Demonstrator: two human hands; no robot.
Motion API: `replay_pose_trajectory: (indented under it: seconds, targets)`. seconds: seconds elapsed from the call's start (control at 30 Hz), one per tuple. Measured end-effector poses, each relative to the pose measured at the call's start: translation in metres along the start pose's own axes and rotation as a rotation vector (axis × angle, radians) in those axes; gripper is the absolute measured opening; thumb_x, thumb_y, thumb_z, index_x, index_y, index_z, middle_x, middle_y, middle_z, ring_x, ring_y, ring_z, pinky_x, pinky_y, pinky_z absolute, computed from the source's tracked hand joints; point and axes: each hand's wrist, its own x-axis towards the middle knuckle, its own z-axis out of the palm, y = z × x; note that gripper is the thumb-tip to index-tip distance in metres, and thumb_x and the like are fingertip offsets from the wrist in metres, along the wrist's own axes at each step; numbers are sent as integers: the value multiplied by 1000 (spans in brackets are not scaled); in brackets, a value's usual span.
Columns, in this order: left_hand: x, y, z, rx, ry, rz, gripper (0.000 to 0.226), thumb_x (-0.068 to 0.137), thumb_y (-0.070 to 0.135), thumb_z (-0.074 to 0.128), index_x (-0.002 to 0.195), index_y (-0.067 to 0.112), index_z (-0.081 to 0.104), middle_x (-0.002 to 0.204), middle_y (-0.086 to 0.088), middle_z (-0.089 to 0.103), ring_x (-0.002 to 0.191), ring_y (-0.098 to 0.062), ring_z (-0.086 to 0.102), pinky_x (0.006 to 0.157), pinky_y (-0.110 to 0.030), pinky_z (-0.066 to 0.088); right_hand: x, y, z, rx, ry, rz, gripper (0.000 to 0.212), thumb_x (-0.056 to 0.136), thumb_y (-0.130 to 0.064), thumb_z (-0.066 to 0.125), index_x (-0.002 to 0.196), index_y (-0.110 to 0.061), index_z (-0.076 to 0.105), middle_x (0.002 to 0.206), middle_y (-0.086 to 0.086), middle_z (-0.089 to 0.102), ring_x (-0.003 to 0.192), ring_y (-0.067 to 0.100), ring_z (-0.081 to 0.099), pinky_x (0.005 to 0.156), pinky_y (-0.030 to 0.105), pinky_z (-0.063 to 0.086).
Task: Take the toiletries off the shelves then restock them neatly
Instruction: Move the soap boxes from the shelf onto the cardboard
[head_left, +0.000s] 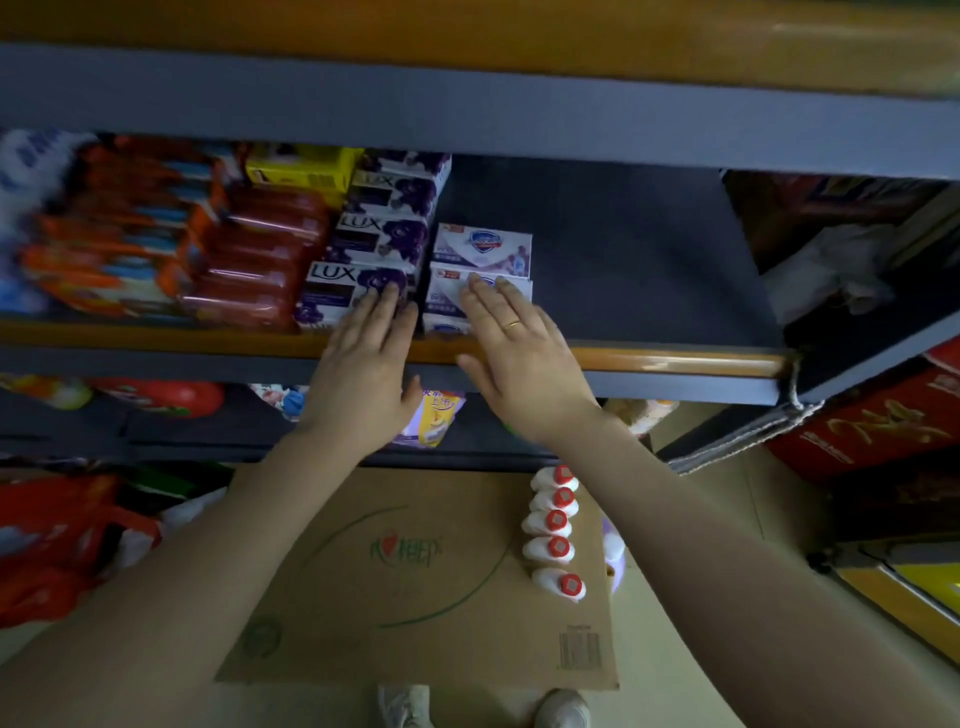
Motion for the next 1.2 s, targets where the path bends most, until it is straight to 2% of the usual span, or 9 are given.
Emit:
replay_pose_trajectory:
  seconds: [0.07,0.23,0.4,0.5,0.63,0.77,0.93,1.03,1.2]
  targets:
    - [0,-7,3,36,-35,12,74,89,27,57,148,10,16,156,-11,6,144,-28,7,115,-37,3,6,2,10,-90,-85,19,61,97,-40,37,148,-12,20,155,5,22,144,25,16,115,35,5]
    - [2,-13,0,-2,-22,50,71,88,30,57,146,9,22,156,-10,11,143,-28,12,115,-35,5,0,19,9,-196,-115,97,64,91,-48,10,147,-21,25,154,-2,27,144,23,19,115,40,8]
    - [5,-14,-5,-73,-14,97,67,89,28,56,144,2,27,153,-15,22,142,-30,19,115,-35,9,-4,20,1,-115,43,155,53,93,-44,26,130,-19,54,137,1,53,130,29,45,100,46,40]
    - [11,-6,-14,-271,10,136,60,92,20,52,143,3,28,151,-13,28,139,-27,27,113,-32,19,-2,19,-6,45,103,392,53,94,-46,29,124,-12,57,134,7,53,125,31,46,96,43,43]
    - [30,16,-25,-388,-70,-36,57,96,21,40,147,7,17,152,-12,27,131,-27,38,98,-35,38,14,17,-18,29,-90,749,46,98,-42,34,114,-5,56,126,18,54,116,36,45,94,39,35]
    - [51,27,-28,-517,-223,-176,52,97,18,36,147,9,22,126,-21,53,101,-32,56,77,-35,42,26,8,-22,137,-165,813,44,99,-39,31,110,-8,60,112,17,62,110,35,52,95,37,33]
    - [42,26,-33,-986,-60,-251,46,96,15,46,141,10,36,132,3,52,115,-10,53,90,-13,40,12,0,-34,573,178,834,28,92,-33,55,104,-8,51,86,-3,59,79,14,55,61,16,42]
    - [23,35,-44,-1202,71,-217,41,91,7,55,131,10,45,114,14,55,100,9,55,84,-2,41,-8,-1,-42,1031,352,863,38,85,-15,67,116,-7,46,100,3,63,89,15,62,70,21,55]
    - [3,39,-48,-1178,134,-124,37,82,0,65,112,19,53,108,1,60,97,1,62,85,-15,48,-43,0,-60,1311,134,695,45,82,2,63,122,-11,45,114,12,62,94,13,67,72,21,56]
